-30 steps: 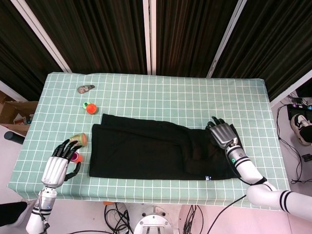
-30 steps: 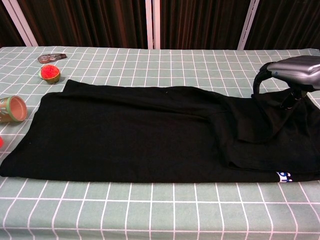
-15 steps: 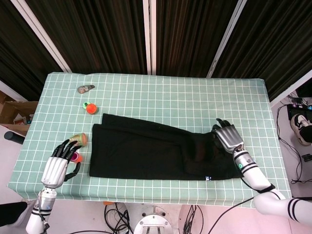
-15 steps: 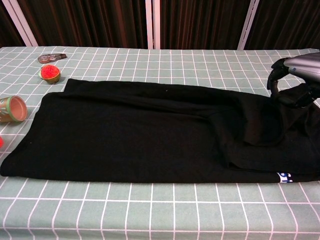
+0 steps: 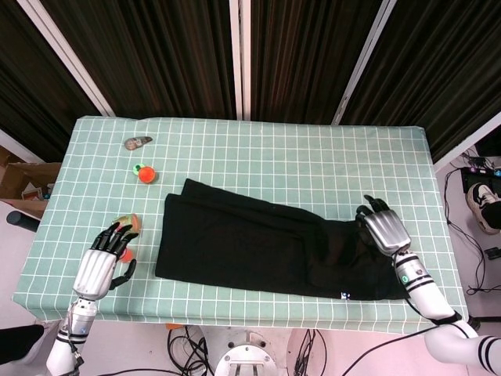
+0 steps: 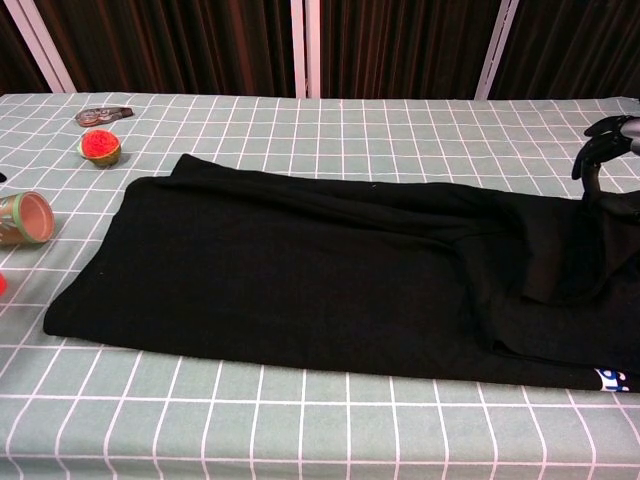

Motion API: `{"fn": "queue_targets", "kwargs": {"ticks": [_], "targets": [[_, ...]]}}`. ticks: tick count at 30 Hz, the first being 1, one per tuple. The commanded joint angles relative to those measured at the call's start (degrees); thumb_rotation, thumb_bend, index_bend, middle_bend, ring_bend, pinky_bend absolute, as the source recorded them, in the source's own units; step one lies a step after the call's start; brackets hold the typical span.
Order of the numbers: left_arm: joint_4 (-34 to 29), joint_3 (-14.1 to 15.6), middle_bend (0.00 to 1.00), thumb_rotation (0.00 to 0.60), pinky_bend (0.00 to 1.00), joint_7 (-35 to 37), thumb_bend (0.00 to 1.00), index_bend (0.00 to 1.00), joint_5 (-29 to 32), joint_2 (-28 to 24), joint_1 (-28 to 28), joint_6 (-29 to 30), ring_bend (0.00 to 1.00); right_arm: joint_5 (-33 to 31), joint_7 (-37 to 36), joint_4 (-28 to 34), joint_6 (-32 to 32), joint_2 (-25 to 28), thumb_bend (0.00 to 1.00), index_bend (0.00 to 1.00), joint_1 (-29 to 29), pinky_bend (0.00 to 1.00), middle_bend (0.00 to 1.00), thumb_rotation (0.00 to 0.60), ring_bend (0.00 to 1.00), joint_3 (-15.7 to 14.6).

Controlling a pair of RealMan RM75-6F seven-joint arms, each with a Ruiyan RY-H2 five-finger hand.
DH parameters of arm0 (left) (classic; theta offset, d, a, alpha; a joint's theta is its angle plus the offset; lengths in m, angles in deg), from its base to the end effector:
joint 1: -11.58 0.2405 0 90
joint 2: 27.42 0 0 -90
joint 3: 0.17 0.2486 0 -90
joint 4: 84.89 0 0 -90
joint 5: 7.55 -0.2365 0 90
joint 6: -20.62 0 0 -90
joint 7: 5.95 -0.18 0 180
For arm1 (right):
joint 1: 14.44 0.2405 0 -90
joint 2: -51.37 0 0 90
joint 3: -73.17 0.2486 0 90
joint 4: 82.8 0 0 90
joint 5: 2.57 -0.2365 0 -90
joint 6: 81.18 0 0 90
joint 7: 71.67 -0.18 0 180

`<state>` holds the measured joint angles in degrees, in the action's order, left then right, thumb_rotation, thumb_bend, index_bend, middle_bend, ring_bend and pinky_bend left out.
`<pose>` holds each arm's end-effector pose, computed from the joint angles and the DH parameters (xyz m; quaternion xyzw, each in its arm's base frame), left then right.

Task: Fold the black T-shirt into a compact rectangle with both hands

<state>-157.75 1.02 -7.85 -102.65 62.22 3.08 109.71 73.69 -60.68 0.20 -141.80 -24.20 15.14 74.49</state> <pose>-0.2762 0.2176 0.0053 -0.6385 -0.3515 -0.4574 0.5094 -0.2632 -0.3329 0.0172 0.7461 -0.3526 0.2967 0.4806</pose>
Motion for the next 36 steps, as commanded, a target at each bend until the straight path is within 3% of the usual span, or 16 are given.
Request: {"fn": "queue_targets", "kwargs": {"ticks": [1, 5, 13, 31, 36], "targets": [[-0.15, 0.09, 0.13, 0.523, 0.19, 0.06, 0.42, 0.21, 0.32, -0.15, 0.32, 0.11, 0.07, -1.15, 2.16, -0.48, 1.49, -0.89, 0.45, 0.51, 0.69, 0.18, 0.28, 0.6, 0.06, 0.55], [0.14, 0.21, 0.13, 0.523, 0.19, 0.43, 0.42, 0.21, 0.69, -0.1, 0.65, 0.1, 0.07, -1.69, 2.64, 0.28, 1.18, -0.32, 0.39, 0.43, -0.24, 0.17, 0.27, 0.6, 0.06, 0.28], [0.39, 0.16, 0.13, 0.522, 0.19, 0.55, 0.42, 0.21, 0.35, 0.2, 0.3, -0.1, 0.07, -2.29, 0.76, 0.16, 1.65, 0.24, 0.36, 0.42, -1.37, 0.17, 0.27, 0.6, 0.06, 0.31], [0.45, 0.4, 0.13, 0.518, 0.19, 0.41, 0.42, 0.21, 0.39, 0.16, 0.34, -0.41, 0.07, -0.02, -2.4, -2.41, 0.99, -1.29, 0.36, 0.51, -1.98, 0.17, 0.3, 0.6, 0.06, 1.14], [0.48, 0.4, 0.12, 0.52, 0.19, 0.62, 0.42, 0.21, 0.41, 0.02, 0.56, -0.02, 0.07, 0.98, -3.26, -3.39, -0.01, -1.97, 0.38, 0.57, -2.39, 0.17, 0.32, 0.6, 0.08, 1.25]]}}
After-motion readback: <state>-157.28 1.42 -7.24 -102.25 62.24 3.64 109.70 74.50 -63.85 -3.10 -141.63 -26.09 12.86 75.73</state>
